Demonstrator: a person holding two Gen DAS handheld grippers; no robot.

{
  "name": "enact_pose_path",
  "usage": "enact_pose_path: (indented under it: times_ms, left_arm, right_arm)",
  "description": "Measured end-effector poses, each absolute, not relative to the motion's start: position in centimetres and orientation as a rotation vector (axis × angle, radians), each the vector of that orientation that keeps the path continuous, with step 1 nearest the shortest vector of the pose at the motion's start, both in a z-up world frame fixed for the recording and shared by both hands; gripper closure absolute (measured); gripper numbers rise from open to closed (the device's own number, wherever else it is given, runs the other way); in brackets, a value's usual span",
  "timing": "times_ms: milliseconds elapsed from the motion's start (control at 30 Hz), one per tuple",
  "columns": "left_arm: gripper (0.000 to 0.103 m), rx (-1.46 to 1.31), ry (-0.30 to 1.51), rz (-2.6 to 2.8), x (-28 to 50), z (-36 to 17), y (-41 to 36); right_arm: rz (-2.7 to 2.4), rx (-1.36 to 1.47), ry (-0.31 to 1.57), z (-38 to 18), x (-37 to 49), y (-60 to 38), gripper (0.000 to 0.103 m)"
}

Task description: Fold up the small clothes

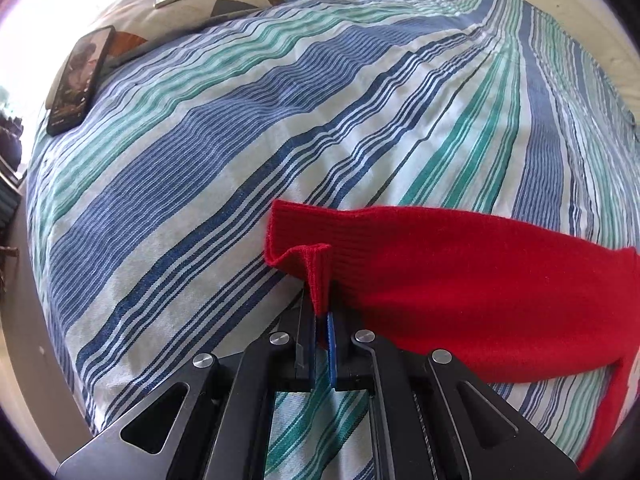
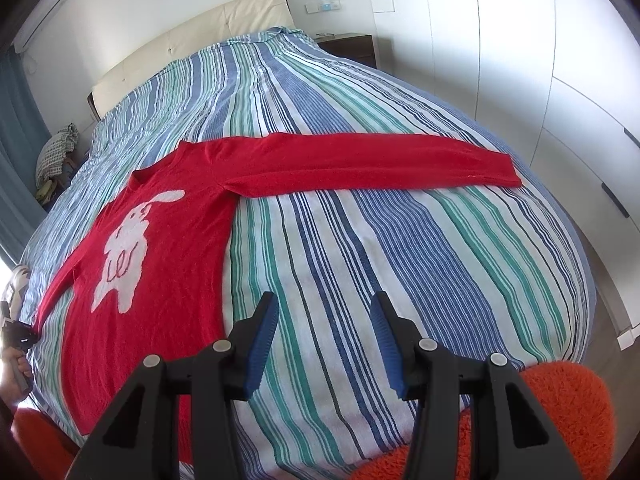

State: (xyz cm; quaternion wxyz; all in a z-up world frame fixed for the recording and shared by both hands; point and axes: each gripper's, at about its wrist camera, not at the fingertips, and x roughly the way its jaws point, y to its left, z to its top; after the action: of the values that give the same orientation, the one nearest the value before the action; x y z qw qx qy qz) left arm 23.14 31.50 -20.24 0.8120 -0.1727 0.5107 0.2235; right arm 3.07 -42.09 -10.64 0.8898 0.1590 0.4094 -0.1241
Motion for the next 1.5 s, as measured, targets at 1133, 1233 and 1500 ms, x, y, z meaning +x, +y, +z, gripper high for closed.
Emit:
enact_pose_path:
  times_ms: [1133,1233,1500]
  left_arm:
    - [0.013,-0.137,1.084,0.127,15.0,-18.2,13.0]
    - [0.008,-0.074,1.096,0.125,15.1,-19.9,12.7]
    - [0.0,-0.107,1.088,0.136,15.2,-20.3,13.7]
  right_arm:
    - [-0.217,0.407,0.965,-14.5,6.4,-41.7,0.044]
    - [-0.236,0.409,1.051,-16.3,6.8,-41.9,0.044]
    - [-0.214,0.38,1.064,-17.1,7.1,-41.2,0.029]
